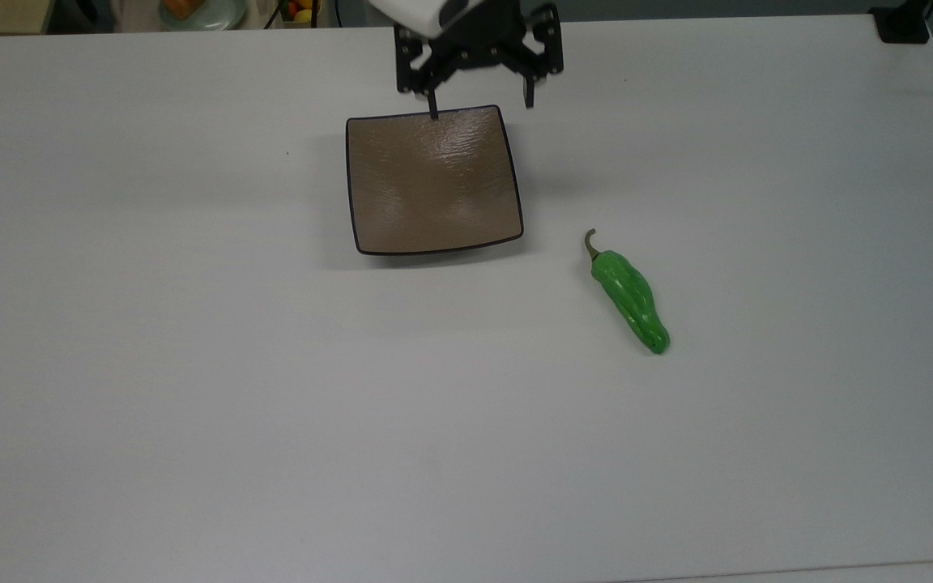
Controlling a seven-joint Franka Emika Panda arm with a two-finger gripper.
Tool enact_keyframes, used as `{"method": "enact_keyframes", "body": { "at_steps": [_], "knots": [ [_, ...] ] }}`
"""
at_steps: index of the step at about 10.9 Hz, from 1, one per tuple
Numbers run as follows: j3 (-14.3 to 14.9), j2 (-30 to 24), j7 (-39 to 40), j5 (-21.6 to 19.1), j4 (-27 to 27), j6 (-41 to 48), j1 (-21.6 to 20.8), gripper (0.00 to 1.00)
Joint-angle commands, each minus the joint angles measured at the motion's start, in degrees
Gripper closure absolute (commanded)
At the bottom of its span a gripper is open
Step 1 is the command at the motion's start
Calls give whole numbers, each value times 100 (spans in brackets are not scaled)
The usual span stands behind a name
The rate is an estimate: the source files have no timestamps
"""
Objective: Chili peppers are placed on a ceramic plate
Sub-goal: 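Move the open gripper over the green chili pepper and lower it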
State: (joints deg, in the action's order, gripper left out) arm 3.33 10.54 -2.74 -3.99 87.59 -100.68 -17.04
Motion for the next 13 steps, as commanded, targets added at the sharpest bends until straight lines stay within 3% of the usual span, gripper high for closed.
{"method": "enact_keyframes", "body": {
  "at_steps": [1, 6, 9, 13],
  "knots": [
    [36, 746, 2, -14, -602, -206, -273, 0],
    [10, 1282, -25, -31, -568, -1251, -607, 0],
    [-174, 1564, 1, -5, -559, -1375, -712, 0],
    [-184, 1977, -33, 91, -427, -2051, -1099, 0]
  ]
}}
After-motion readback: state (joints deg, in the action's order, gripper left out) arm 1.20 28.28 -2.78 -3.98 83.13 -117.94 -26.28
